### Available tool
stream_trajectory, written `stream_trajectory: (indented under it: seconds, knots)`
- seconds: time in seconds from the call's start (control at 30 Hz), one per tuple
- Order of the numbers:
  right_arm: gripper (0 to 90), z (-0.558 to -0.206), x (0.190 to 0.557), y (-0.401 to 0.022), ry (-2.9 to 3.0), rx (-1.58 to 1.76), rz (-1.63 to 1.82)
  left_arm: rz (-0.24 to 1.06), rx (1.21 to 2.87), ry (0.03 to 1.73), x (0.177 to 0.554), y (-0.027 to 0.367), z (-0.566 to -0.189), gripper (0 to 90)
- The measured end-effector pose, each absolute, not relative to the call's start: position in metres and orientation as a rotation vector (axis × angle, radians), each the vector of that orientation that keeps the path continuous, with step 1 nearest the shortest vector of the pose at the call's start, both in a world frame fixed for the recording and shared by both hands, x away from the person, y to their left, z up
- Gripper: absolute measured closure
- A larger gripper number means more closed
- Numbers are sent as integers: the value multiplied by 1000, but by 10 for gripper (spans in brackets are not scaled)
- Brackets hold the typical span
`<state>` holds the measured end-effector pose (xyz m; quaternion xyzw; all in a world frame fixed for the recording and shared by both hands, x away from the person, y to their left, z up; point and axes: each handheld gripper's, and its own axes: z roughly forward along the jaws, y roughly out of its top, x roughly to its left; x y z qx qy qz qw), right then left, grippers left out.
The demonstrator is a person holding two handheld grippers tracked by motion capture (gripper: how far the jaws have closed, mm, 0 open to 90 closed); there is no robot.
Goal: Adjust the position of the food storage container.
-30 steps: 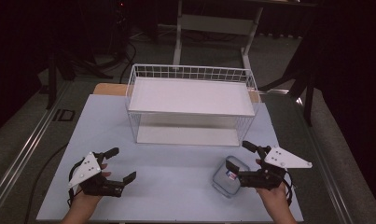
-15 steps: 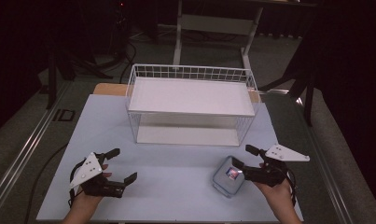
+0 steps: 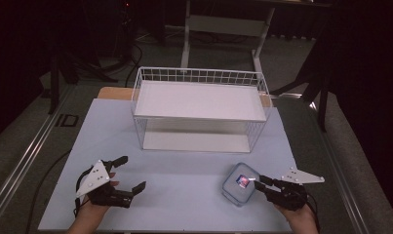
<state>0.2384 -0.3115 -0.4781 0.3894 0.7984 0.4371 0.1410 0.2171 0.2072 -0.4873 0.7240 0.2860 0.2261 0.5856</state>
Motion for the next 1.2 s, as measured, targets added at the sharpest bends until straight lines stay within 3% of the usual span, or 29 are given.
stream_trajectory:
  seconds: [0.07, 0.23, 0.3, 0.87, 1.2]
  knots:
    - [692, -483, 237, -315, 2330, 1131, 1222, 526, 1685, 663, 216, 207, -487, 17]
    - [871, -496, 235, -320, 2430, 1118, 1164, 532, 1680, 658, 216, 208, -486, 17]
    - [900, -502, 232, -319, 2473, 1101, 1127, 534, 1679, 661, 216, 208, -486, 17]
    - [900, -519, 243, -296, 2607, 1037, 1022, 537, 1689, 654, 216, 207, -486, 17]
    - [900, -518, 260, -256, 2649, 951, 1039, 536, 1692, 652, 215, 206, -486, 17]
